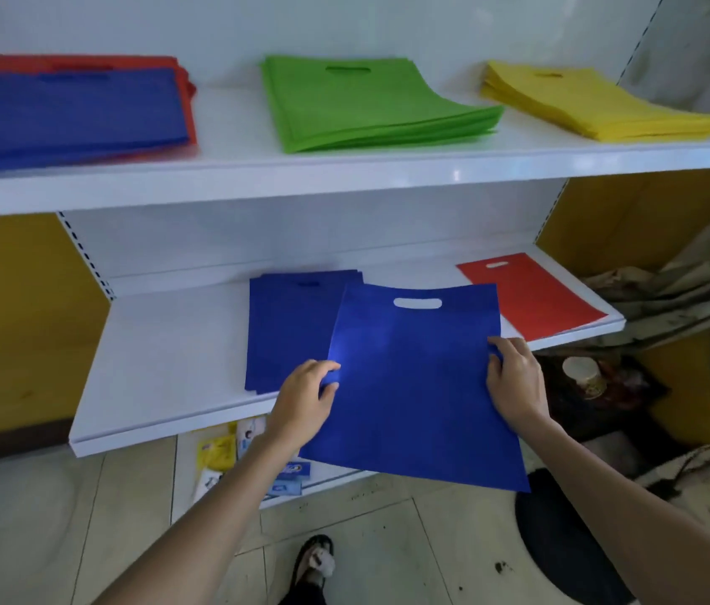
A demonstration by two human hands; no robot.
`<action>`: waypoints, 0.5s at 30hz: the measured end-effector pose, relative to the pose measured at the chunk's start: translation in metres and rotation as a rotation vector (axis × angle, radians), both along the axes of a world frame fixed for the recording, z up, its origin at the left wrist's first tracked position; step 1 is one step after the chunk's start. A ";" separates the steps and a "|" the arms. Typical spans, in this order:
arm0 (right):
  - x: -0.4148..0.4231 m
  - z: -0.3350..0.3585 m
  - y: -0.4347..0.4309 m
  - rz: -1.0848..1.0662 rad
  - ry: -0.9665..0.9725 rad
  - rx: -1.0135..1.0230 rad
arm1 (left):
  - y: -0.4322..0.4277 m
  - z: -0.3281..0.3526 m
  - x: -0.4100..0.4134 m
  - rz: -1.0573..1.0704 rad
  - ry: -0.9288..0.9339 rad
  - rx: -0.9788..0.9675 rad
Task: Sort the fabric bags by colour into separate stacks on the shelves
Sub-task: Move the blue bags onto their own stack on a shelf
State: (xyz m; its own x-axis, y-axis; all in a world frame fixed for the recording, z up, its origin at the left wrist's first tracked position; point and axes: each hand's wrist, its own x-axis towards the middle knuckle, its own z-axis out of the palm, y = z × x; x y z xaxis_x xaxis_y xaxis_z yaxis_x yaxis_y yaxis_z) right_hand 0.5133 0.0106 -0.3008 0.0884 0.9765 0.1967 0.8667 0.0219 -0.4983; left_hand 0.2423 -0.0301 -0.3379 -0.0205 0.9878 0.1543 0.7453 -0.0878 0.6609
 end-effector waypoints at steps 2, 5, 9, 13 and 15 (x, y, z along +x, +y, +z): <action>-0.017 -0.012 0.019 0.034 -0.015 -0.031 | 0.012 -0.012 -0.016 0.041 0.006 0.002; -0.052 -0.033 0.055 0.119 -0.022 -0.084 | 0.029 -0.028 -0.048 0.090 0.015 -0.004; -0.111 -0.063 0.101 0.198 0.062 -0.106 | 0.053 -0.055 -0.095 0.193 0.021 -0.002; -0.161 -0.098 0.141 0.272 0.003 -0.050 | 0.081 -0.086 -0.133 0.267 0.075 -0.037; -0.176 -0.113 0.160 0.279 -0.132 -0.053 | 0.096 -0.100 -0.142 0.237 0.145 -0.085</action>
